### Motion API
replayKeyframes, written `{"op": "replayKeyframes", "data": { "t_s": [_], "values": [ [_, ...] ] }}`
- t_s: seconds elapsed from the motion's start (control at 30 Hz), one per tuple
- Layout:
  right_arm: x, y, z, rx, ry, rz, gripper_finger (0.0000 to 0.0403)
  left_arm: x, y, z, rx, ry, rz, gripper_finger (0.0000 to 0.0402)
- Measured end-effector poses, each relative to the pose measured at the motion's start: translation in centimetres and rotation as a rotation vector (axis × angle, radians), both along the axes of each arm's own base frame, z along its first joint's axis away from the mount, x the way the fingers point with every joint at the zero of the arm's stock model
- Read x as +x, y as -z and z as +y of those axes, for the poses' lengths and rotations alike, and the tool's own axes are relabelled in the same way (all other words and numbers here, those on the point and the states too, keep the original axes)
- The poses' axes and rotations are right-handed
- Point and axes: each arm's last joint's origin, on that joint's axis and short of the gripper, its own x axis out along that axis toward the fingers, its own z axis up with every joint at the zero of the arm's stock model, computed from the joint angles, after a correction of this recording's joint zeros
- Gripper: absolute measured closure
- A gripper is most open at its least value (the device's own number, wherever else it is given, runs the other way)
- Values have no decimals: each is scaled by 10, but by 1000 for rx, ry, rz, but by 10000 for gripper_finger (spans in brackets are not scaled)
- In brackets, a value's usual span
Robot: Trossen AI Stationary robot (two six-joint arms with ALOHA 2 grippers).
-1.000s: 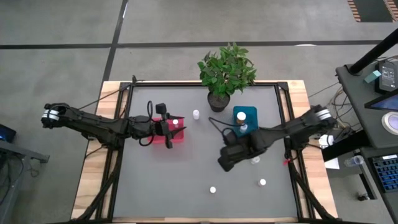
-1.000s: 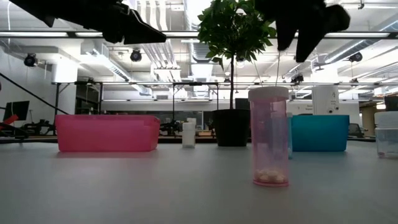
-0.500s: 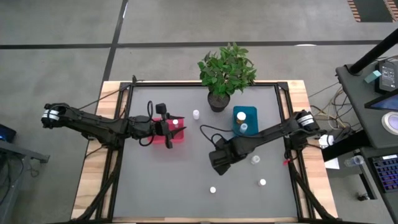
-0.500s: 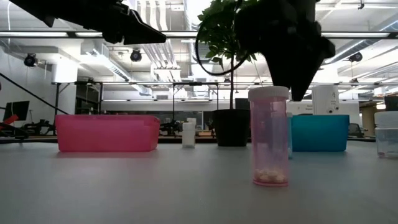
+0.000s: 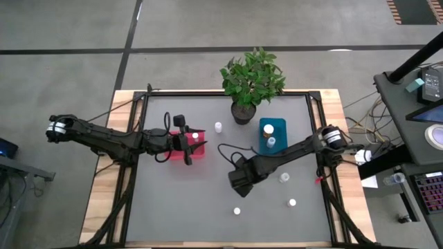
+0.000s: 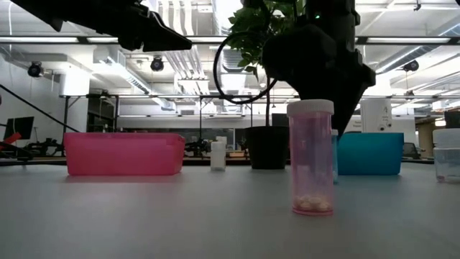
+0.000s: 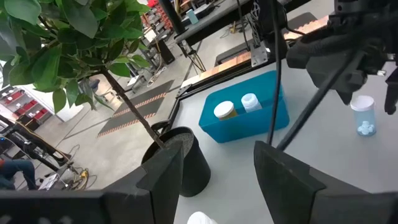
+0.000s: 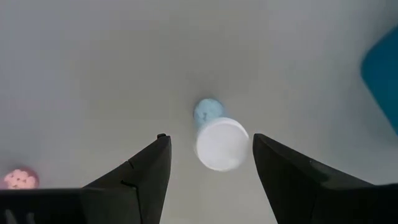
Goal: Pick and place medicine bottles into bin by pill shape (circle, oval)
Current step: Put the small blue pill bottle into the pink bin
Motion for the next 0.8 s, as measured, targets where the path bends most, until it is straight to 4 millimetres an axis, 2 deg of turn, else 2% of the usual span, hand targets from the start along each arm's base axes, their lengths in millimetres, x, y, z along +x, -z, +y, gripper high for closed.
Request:
{"op": "replayKeyframes", "data": {
  "t_s": [0.13, 0.53, 0.67, 0.8],
  "values": [
    [2, 3, -1, 0, -8, -4, 200, 0, 0, 0, 0, 0, 1, 224],
    [2, 3, -1, 0, -6, -6, 292, 0, 0, 0, 0, 0, 2, 224],
    [2, 3, -1, 0, -13, -5, 297, 0, 0, 0, 0, 0, 2, 224],
    [1, 0, -2, -2, -39, -4, 281, 0, 1, 0, -14, -2, -3, 224]
  ]
}}
